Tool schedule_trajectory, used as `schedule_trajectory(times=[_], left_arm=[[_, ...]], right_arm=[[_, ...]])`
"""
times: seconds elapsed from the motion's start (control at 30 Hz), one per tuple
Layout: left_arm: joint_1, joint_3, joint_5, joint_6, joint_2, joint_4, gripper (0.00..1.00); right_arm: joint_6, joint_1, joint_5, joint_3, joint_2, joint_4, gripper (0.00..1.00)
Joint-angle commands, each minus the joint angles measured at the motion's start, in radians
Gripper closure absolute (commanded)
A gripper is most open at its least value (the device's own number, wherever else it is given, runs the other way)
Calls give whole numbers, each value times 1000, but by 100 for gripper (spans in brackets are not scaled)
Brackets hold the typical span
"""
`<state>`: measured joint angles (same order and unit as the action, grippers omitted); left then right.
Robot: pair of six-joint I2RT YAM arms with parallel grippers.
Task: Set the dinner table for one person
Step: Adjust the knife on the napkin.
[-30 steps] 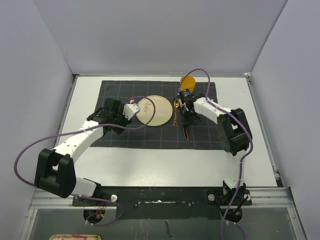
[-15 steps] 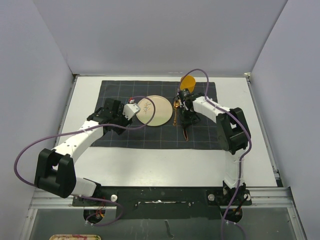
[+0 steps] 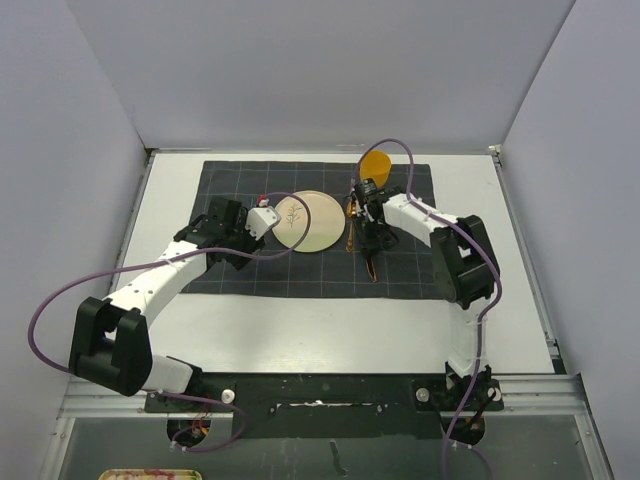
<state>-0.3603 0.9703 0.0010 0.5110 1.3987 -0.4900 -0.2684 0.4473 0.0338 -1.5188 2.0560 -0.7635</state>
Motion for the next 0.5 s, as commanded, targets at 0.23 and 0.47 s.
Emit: schedule_trajectory(times=[0.23, 0.47], left_arm=[[-5, 7, -7, 10, -26, 31, 46], [-5, -2, -8, 14, -27, 30, 46]], right_arm=[[12, 45, 7, -19, 24, 2, 75], [17, 43, 16, 2, 41, 8, 76]])
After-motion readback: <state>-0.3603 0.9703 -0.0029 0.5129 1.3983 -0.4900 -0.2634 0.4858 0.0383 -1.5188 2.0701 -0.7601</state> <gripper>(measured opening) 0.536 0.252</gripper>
